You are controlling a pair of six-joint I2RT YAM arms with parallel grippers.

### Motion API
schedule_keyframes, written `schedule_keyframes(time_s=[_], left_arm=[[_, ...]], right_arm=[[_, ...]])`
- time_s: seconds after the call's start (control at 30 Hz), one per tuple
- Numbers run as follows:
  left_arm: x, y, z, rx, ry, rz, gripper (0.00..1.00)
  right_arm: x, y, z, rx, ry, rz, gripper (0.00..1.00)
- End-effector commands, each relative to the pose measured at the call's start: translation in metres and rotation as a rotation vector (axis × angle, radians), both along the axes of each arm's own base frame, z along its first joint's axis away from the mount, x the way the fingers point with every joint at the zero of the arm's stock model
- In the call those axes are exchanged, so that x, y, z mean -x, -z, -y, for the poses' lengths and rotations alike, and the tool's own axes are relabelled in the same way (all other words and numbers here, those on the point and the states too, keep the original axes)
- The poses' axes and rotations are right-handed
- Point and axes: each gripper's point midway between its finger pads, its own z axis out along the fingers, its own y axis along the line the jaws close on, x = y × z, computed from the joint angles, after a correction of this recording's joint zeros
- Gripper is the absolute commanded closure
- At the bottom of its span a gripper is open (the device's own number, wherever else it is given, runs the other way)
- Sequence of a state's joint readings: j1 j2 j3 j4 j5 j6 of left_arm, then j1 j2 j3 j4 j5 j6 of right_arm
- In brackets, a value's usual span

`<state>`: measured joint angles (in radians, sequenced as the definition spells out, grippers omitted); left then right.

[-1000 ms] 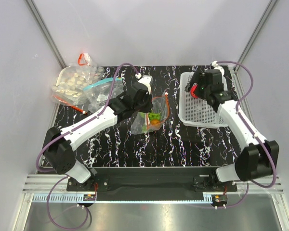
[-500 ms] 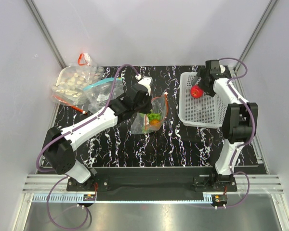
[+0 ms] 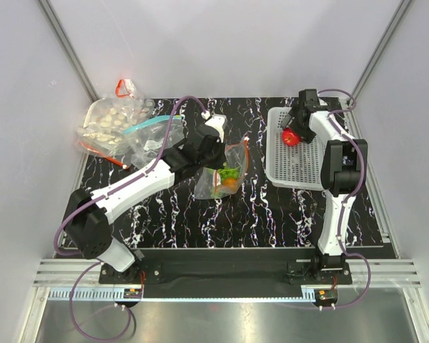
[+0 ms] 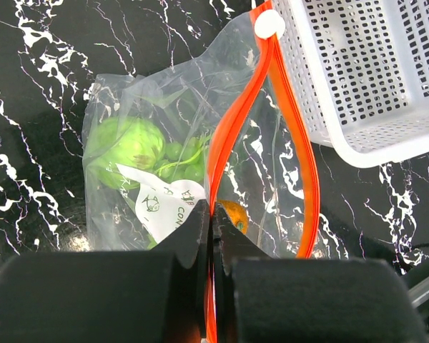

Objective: Place the food in the zip-top bag and seal the zipper
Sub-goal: Pick up the fake fruit from the bin.

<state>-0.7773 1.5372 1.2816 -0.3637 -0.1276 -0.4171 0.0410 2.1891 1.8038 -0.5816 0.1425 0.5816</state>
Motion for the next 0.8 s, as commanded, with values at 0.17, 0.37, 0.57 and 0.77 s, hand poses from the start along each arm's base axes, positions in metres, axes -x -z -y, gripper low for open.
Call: schedule_keyframes(time_s=[0.17, 0.37, 0.57, 0.77], left_arm=[[-0.005, -0.024, -0.002, 0.039, -0.004, 0.077, 1.00], [-0.006, -0.026, -0.003, 0.036, -0.009, 0.080, 1.00], [-0.005, -0.029, -0.004, 0.031, -0.011, 0.083, 1.00], [-0.004, -0.031, -0.004, 0.030, -0.014, 0.084, 1.00]], right_arm=[[0.000, -0.025, 0.009, -0.007, 0.036, 0.098, 0.36], [0.028, -0.068, 0.001, -0.024, -0.035, 0.187, 0.47], [0.073, -0.110, -0.033, -0.073, -0.202, 0.305, 0.48], [0.125, -0.144, -0.092, -0.124, -0.397, 0.404, 0.49]])
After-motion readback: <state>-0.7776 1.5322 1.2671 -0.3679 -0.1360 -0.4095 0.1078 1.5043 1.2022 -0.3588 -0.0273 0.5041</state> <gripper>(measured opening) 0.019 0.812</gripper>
